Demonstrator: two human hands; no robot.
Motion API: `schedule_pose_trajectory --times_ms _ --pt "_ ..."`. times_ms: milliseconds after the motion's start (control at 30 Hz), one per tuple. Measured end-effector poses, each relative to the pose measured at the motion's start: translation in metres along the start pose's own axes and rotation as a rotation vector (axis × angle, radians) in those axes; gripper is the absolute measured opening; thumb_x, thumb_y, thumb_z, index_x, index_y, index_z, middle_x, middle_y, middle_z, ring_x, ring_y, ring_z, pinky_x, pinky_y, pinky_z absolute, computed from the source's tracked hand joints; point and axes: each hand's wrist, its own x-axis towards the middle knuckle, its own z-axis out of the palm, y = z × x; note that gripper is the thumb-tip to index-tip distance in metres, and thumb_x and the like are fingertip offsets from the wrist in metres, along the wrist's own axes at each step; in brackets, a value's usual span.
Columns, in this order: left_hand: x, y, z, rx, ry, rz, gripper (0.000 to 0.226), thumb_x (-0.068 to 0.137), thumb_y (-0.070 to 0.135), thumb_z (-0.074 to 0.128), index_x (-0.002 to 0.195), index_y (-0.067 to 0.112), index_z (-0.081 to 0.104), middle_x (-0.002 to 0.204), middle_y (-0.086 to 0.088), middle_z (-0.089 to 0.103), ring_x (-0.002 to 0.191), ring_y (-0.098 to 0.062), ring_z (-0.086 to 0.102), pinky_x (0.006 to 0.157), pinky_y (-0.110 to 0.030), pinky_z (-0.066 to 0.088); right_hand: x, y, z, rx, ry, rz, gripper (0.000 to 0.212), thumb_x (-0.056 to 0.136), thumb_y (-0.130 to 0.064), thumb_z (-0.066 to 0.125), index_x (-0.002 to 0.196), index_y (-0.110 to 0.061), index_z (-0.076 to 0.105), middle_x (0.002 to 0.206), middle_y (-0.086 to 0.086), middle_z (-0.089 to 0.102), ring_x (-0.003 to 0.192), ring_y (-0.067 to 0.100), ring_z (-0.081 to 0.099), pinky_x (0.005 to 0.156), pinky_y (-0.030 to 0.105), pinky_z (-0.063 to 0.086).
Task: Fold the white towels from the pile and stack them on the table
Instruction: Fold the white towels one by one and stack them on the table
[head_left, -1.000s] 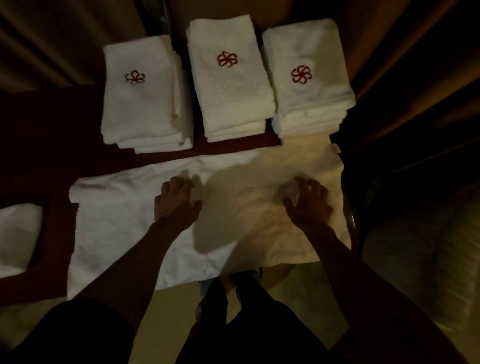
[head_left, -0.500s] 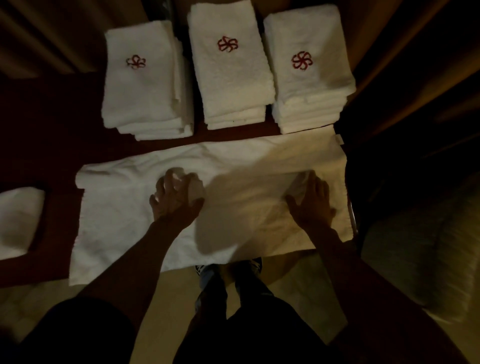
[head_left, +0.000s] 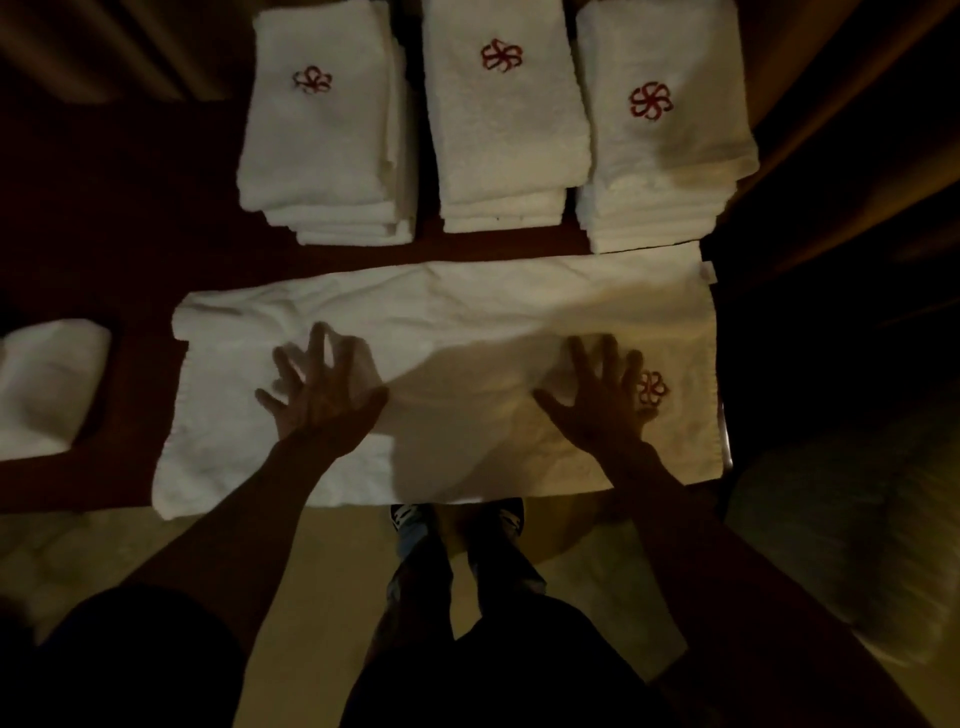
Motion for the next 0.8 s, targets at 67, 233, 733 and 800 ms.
schedule_pose_trajectory --times_ms 67,233,733,800 --pt "0.001 -0.011 0.001 -0.015 -0.048 -0.078 0.092 0.075 0.089 0.043 0.149 0.051 0.004 0.162 0.005 -0.023 0.146 -0.051 -0.007 0.101 -0.082 0.017 0.004 -0.002 0.007 -0.025 -0.029 0.012 0.106 0.076 -0.088 0.044 0.152 -0.049 -0.019 0.161 -0.002 -0.033 0.146 0.042 -0.028 0.102 0.085 0.004" --pt "0.007 -0.021 0.001 -0.098 -0.134 -0.151 0.101 0.067 0.094 0.044 0.147 0.055 -0.003 0.159 0.009 -0.033 0.144 -0.051 -0.02 0.095 -0.088 0.014 0.028 -0.001 0.004 -0.007 -0.03 -0.047 0.115 0.064 -0.099 0.035 0.149 -0.05 -0.023 0.159 -0.001 -0.037 0.143 0.044 -0.033 0.105 0.083 0.003" --pt "0.039 -0.043 -0.024 -0.043 -0.118 -0.054 0.086 0.075 0.089 0.041 0.145 0.054 0.007 0.162 0.006 -0.017 0.145 -0.051 -0.003 0.093 -0.081 0.03 0.051 -0.023 -0.005 -0.073 0.084 -0.072 0.108 0.067 -0.094 0.04 0.154 -0.048 -0.002 0.167 0.0 -0.008 0.151 0.043 -0.005 0.11 0.076 0.016" --pt "0.038 -0.054 -0.03 -0.027 0.001 0.009 0.074 0.08 0.085 0.037 0.141 0.045 0.023 0.16 0.0 0.009 0.138 -0.046 0.023 0.09 -0.068 0.044 0.044 -0.028 -0.011 -0.082 0.164 -0.065 0.095 0.071 -0.086 0.046 0.15 -0.04 0.023 0.162 0.007 0.022 0.146 0.043 0.022 0.11 0.066 0.031"
